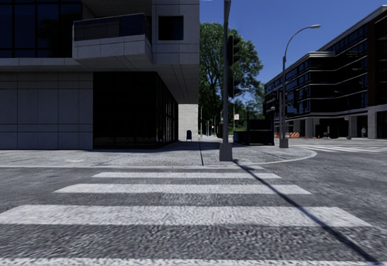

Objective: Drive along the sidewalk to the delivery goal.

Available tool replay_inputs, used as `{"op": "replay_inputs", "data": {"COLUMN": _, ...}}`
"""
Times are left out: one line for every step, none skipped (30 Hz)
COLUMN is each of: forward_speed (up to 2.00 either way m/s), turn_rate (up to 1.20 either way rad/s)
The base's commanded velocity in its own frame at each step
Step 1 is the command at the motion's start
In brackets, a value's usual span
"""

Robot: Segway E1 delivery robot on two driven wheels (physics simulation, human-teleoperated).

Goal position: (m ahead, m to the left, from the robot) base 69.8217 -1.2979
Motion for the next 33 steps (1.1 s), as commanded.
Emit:
{"op": "replay_inputs", "data": {"forward_speed": 2.00, "turn_rate": 0.45}}
{"op": "replay_inputs", "data": {"forward_speed": 2.00, "turn_rate": 0.45}}
{"op": "replay_inputs", "data": {"forward_speed": 2.00, "turn_rate": 0.45}}
{"op": "replay_inputs", "data": {"forward_speed": 2.00, "turn_rate": 0.37}}
{"op": "replay_inputs", "data": {"forward_speed": 2.00, "turn_rate": 0.00}}
{"op": "replay_inputs", "data": {"forward_speed": 2.00, "turn_rate": 0.00}}
{"op": "replay_inputs", "data": {"forward_speed": 2.00, "turn_rate": 0.00}}
{"op": "replay_inputs", "data": {"forward_speed": 2.00, "turn_rate": 0.00}}
{"op": "replay_inputs", "data": {"forward_speed": 2.00, "turn_rate": 0.00}}
{"op": "replay_inputs", "data": {"forward_speed": 2.00, "turn_rate": 0.00}}
{"op": "replay_inputs", "data": {"forward_speed": 2.00, "turn_rate": 0.00}}
{"op": "replay_inputs", "data": {"forward_speed": 2.00, "turn_rate": 0.00}}
{"op": "replay_inputs", "data": {"forward_speed": 2.00, "turn_rate": 0.00}}
{"op": "replay_inputs", "data": {"forward_speed": 2.00, "turn_rate": 0.00}}
{"op": "replay_inputs", "data": {"forward_speed": 2.00, "turn_rate": 0.00}}
{"op": "replay_inputs", "data": {"forward_speed": 2.00, "turn_rate": 0.00}}
{"op": "replay_inputs", "data": {"forward_speed": 2.00, "turn_rate": 0.00}}
{"op": "replay_inputs", "data": {"forward_speed": 2.00, "turn_rate": 0.00}}
{"op": "replay_inputs", "data": {"forward_speed": 2.00, "turn_rate": 0.00}}
{"op": "replay_inputs", "data": {"forward_speed": 2.00, "turn_rate": 0.00}}
{"op": "replay_inputs", "data": {"forward_speed": 2.00, "turn_rate": 0.00}}
{"op": "replay_inputs", "data": {"forward_speed": 2.00, "turn_rate": 0.00}}
{"op": "replay_inputs", "data": {"forward_speed": 2.00, "turn_rate": 0.00}}
{"op": "replay_inputs", "data": {"forward_speed": 2.00, "turn_rate": 0.00}}
{"op": "replay_inputs", "data": {"forward_speed": 2.00, "turn_rate": 0.00}}
{"op": "replay_inputs", "data": {"forward_speed": 2.00, "turn_rate": 0.00}}
{"op": "replay_inputs", "data": {"forward_speed": 2.00, "turn_rate": 0.00}}
{"op": "replay_inputs", "data": {"forward_speed": 2.00, "turn_rate": 0.00}}
{"op": "replay_inputs", "data": {"forward_speed": 2.00, "turn_rate": 0.00}}
{"op": "replay_inputs", "data": {"forward_speed": 2.00, "turn_rate": 0.04}}
{"op": "replay_inputs", "data": {"forward_speed": 2.00, "turn_rate": 0.04}}
{"op": "replay_inputs", "data": {"forward_speed": 2.00, "turn_rate": 0.10}}
{"op": "replay_inputs", "data": {"forward_speed": 2.00, "turn_rate": 0.18}}
